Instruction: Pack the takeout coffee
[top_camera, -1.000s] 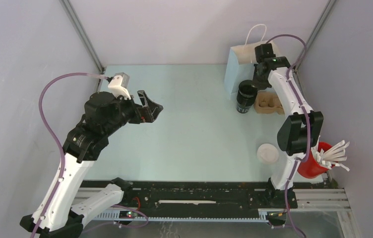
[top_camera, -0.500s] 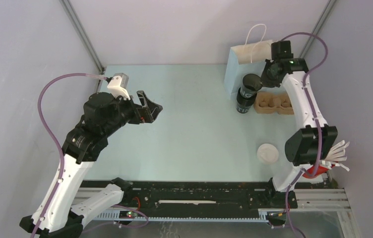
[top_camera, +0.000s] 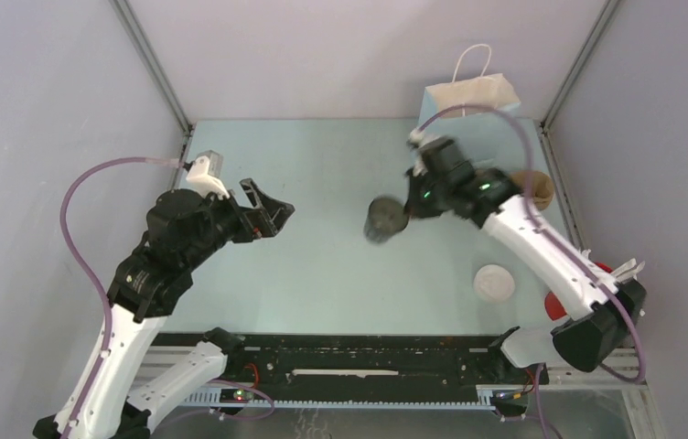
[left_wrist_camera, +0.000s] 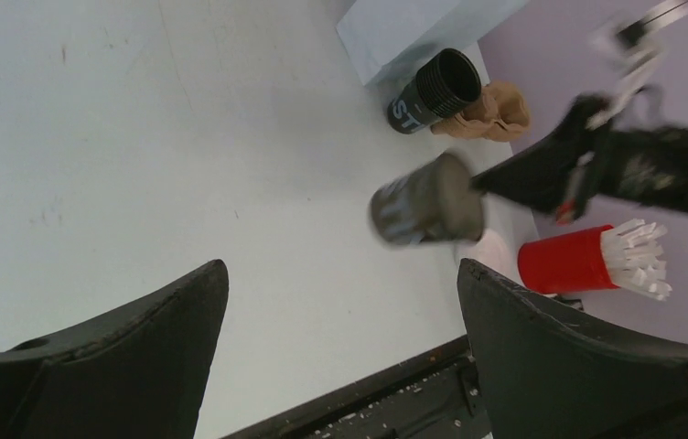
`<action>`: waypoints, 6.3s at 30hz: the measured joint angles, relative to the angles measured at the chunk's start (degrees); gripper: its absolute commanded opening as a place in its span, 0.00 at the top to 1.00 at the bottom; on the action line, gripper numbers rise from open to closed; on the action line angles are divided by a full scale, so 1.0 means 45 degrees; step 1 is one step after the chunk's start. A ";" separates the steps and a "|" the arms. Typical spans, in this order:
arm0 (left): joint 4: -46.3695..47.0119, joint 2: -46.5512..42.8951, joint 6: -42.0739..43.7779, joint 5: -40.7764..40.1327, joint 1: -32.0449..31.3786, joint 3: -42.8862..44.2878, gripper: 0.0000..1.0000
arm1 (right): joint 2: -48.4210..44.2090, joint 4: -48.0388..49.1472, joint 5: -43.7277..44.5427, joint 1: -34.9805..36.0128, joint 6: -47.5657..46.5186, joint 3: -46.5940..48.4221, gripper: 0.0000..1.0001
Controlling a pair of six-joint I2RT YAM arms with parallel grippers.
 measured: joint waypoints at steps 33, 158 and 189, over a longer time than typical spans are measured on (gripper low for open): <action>-0.1375 -0.2152 -0.1389 0.1583 0.0005 -0.1826 0.00 | 0.1812 0.1370 0.3677 0.4643 0.2448 -0.3871 0.38; 0.8208 0.0209 -0.9884 0.4303 -0.3138 -0.3774 0.00 | -0.4274 1.5878 -0.8446 0.2259 1.2293 -0.7067 1.00; 0.8170 -0.0117 -1.0511 0.4415 -0.3138 -0.4138 0.00 | -0.4289 1.6174 -0.8388 0.2628 1.2186 -0.7174 1.00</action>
